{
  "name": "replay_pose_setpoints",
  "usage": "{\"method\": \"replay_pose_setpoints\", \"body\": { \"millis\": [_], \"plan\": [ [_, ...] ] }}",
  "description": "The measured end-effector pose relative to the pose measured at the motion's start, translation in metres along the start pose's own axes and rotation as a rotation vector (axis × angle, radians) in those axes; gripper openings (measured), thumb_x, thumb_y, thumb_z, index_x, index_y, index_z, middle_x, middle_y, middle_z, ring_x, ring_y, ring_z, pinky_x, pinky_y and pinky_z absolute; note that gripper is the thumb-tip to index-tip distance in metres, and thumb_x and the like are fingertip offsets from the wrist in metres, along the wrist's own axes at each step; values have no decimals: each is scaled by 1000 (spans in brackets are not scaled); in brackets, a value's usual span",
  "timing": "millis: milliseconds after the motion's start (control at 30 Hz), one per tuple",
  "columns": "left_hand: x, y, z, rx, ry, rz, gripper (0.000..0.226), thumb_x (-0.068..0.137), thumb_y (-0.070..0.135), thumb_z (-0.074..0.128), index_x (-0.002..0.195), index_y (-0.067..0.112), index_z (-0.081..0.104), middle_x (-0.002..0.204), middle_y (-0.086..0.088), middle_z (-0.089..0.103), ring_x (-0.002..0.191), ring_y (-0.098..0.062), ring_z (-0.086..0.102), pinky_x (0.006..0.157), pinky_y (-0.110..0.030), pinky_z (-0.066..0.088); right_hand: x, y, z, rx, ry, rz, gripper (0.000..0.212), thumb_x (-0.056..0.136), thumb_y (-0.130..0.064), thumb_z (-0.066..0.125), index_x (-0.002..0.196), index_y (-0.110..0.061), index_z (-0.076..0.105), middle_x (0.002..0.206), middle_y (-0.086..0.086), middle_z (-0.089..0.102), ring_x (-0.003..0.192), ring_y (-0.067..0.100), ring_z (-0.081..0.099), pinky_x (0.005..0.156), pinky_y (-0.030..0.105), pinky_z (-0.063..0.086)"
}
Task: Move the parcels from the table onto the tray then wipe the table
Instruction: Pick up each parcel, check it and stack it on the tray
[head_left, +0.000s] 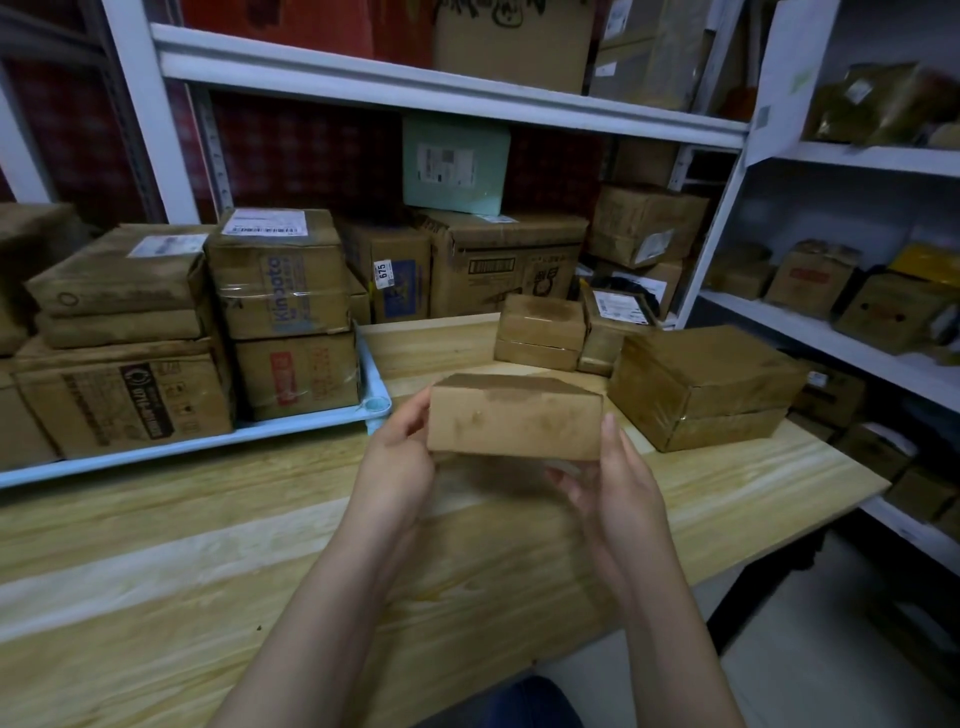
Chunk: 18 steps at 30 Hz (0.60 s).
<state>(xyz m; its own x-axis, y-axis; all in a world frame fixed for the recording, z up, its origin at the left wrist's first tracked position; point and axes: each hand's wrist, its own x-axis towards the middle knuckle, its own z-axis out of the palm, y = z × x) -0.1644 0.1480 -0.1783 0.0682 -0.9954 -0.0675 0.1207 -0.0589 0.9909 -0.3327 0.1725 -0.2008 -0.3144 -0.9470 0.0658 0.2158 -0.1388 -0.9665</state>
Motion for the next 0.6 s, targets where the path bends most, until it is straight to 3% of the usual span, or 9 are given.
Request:
{"method": "replay_pose_setpoints", "body": {
  "millis": [67, 133, 200, 300, 367, 467, 600],
  "plan": [
    [-1, 4, 0, -56, -8, -4, 35, 98, 7, 42, 118, 19, 68, 91, 4, 76, 71, 0, 68, 54, -12, 49, 0, -3, 0, 66, -12, 4, 41, 101, -41, 42, 132, -22, 61, 114, 2, 74, 108, 19, 69, 92, 43, 55],
    [-3, 7, 0, -104, -27, -12, 33, 101, 16, 40, 116, 23, 68, 89, 7, 76, 62, 2, 68, 47, -11, 47, -1, -6, -1, 97, -29, 8, 45, 97, -43, 43, 130, -20, 62, 110, 0, 76, 106, 17, 71, 89, 37, 54],
    [-4, 9, 0, -90, -47, -3, 35, 104, 30, 36, 115, 27, 68, 101, 10, 74, 68, 4, 68, 49, -9, 47, -3, -6, -3, 92, -63, 13, 47, 94, -47, 43, 128, -22, 62, 106, -4, 77, 101, 11, 72, 85, 31, 54],
    [-6, 7, -1, -60, -67, -13, 34, 102, 39, 39, 113, 30, 69, 106, 18, 72, 90, 2, 67, 62, -14, 48, -4, -5, -4, 61, -66, 30, 36, 101, -41, 42, 123, -23, 63, 100, -9, 78, 93, 7, 73, 77, 27, 55],
    [-5, 4, -3, -67, -48, -20, 27, 98, 31, 50, 119, 28, 66, 109, 15, 71, 92, 5, 65, 61, -11, 49, -4, -3, -5, 57, -68, 50, 27, 102, -30, 48, 122, -21, 63, 102, -5, 77, 94, 10, 73, 74, 27, 57],
    [-2, 0, -5, -48, -33, -6, 34, 96, 14, 54, 127, 26, 62, 117, 10, 68, 96, 4, 63, 65, -11, 48, -4, 0, -4, 123, -50, 107, 24, 97, -14, 59, 121, -18, 59, 95, -5, 78, 86, 9, 74, 67, 24, 59],
    [0, -6, -6, -29, -28, 12, 34, 97, 12, 54, 124, 31, 63, 113, 10, 69, 86, 2, 68, 62, -13, 51, -4, 4, 3, 85, -42, 112, 42, 95, -9, 63, 134, -16, 54, 110, -2, 75, 103, 16, 71, 90, 37, 58]
  ]
}}
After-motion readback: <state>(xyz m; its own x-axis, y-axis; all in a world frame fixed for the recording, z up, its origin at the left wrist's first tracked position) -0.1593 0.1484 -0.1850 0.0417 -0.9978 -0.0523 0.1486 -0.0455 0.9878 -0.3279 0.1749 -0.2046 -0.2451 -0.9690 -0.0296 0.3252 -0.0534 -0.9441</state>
